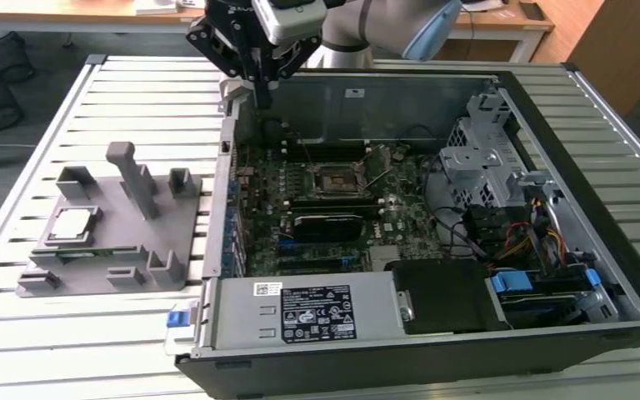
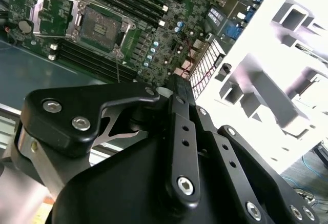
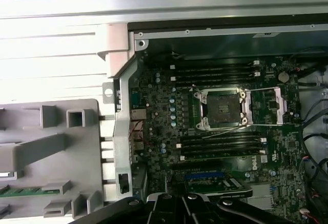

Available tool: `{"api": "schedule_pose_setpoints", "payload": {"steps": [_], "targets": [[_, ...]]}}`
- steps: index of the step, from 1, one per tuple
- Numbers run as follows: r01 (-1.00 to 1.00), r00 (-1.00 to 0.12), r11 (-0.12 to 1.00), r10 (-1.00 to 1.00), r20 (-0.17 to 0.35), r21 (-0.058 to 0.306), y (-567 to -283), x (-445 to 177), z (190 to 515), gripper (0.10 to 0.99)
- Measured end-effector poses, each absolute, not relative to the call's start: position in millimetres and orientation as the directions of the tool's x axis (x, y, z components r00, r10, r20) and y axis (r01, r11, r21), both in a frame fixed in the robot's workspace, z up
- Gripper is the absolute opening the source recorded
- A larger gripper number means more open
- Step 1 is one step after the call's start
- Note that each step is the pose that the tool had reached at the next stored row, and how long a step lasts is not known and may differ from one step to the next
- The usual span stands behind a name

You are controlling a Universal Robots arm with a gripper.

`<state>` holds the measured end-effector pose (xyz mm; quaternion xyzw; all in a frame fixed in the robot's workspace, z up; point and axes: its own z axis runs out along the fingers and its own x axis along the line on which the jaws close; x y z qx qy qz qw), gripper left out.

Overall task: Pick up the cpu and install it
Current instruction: 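Reach for the cpu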

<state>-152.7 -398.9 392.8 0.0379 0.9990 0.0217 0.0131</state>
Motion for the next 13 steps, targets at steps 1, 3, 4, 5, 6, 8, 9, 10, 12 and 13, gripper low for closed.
{"api": "schedule_pose_setpoints", "payload": {"steps": [1,3,4,5,6,8,9,10,12,13], "targets": [[0.075,-0.997,0.996,0.076,-0.024,0.044,-399,-154,393,0.106],[0.075,-0.997,0.996,0.076,-0.024,0.044,-399,-156,393,0.106],[0.075,-0.997,0.996,0.076,-0.024,0.044,-399,-157,393,0.106],[0.075,-0.997,0.996,0.076,-0.024,0.044,-399,-159,393,0.106],[0.075,-0.997,0.996,0.076,-0.024,0.044,-399,-160,393,0.106],[0.075,-0.997,0.996,0.076,-0.024,0.044,-399,-162,392,0.106],[0.075,-0.997,0.996,0.076,-0.024,0.044,-399,-164,392,0.106],[0.075,-0.997,0.996,0.076,-0.024,0.044,-399,-165,392,0.106],[0.075,-0.997,0.996,0.076,-0.024,0.044,-399,-168,392,0.106],[0.075,-0.997,0.996,0.076,-0.024,0.044,-399,-169,392,0.106]]}}
